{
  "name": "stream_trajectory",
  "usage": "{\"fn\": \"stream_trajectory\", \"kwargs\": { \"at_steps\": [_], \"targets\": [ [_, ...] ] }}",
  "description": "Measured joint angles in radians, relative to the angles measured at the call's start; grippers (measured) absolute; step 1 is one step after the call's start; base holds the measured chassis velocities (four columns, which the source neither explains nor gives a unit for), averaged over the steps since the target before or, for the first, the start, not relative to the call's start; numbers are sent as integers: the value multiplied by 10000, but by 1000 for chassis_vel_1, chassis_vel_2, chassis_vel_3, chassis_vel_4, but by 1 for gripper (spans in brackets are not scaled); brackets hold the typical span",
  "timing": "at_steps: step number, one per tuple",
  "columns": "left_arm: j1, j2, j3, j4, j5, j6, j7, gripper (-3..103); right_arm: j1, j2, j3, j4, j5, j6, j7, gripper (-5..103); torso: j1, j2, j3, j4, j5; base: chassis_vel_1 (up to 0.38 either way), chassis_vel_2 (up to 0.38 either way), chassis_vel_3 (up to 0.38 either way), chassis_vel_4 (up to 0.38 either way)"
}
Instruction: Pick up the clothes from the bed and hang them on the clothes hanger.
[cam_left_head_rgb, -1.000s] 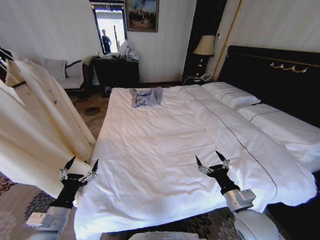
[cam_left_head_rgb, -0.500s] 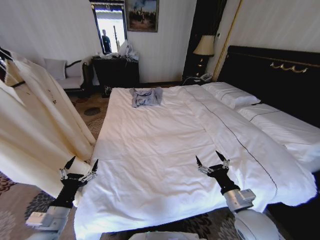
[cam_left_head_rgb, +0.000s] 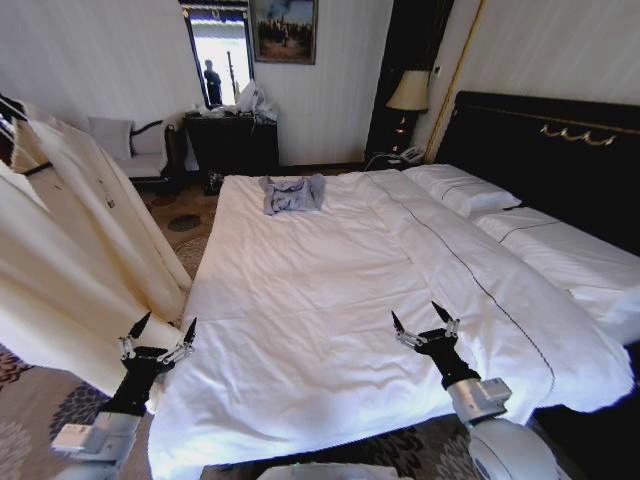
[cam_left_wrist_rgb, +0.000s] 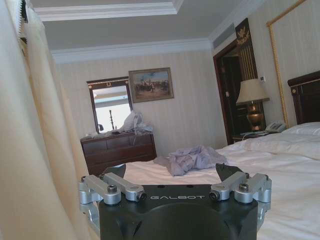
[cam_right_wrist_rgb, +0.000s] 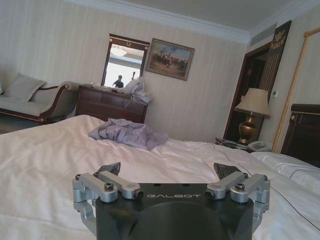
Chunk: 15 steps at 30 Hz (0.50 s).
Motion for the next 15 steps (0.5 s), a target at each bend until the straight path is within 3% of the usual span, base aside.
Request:
{"fn": "stream_trajectory", "kwargs": {
  "at_steps": [15],
  "targets": [
    [0, 1, 0, -1, -1, 6, -5, 100, 1, 0, 0, 0, 0, 0, 2, 100, 0, 0, 0, 0, 0, 0, 0, 0, 0]
  ]
}}
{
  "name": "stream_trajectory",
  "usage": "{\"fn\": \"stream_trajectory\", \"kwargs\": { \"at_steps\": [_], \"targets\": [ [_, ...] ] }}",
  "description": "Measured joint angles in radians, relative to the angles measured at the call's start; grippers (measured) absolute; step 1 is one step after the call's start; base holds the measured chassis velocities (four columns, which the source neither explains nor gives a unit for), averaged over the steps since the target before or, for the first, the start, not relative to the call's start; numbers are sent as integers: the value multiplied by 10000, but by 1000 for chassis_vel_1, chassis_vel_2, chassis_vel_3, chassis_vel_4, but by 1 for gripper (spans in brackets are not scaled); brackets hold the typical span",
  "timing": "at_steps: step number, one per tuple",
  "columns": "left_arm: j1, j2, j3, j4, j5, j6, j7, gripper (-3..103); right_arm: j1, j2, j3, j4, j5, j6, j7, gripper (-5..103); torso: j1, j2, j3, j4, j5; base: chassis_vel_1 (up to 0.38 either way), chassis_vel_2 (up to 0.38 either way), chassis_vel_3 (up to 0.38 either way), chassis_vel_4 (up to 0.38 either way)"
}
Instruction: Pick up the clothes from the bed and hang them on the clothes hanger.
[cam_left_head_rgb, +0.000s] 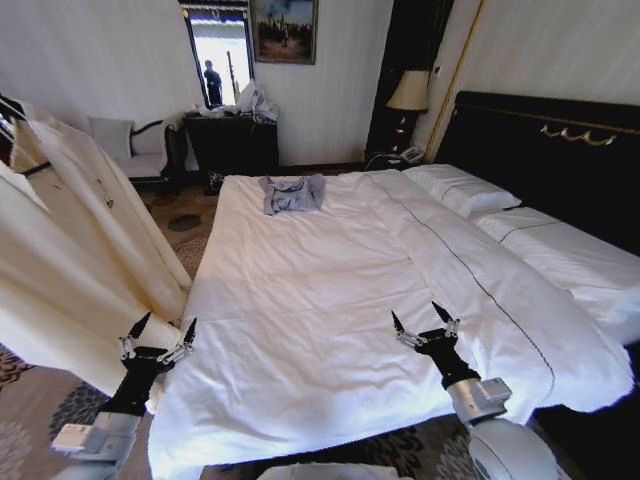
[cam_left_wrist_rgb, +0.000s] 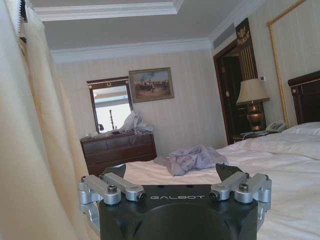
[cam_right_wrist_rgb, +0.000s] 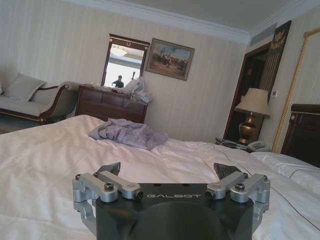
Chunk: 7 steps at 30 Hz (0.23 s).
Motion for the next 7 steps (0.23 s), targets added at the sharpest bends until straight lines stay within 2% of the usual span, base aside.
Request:
{"fn": "stream_trajectory", "kwargs": {
  "at_steps": [7],
  "targets": [
    [0, 0, 0, 0, 0, 0, 0, 100, 0, 0, 0, 0, 0, 0, 0, 100, 0, 0, 0, 0, 0, 0, 0, 0, 0]
  ]
}}
